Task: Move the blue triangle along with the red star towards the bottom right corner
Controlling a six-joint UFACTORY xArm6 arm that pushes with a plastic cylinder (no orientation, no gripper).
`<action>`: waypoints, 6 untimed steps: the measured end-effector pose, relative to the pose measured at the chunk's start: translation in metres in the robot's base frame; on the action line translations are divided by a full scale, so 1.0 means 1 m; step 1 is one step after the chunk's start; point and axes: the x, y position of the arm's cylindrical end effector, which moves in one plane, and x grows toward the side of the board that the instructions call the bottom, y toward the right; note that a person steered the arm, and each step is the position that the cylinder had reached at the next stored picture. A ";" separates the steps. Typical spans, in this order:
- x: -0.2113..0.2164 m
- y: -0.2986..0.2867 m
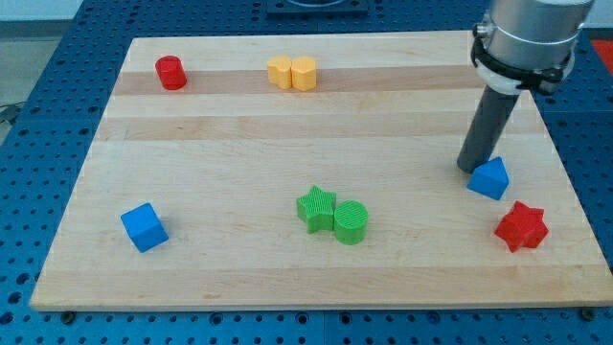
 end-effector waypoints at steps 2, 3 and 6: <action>0.025 0.000; 0.025 0.000; 0.058 -0.001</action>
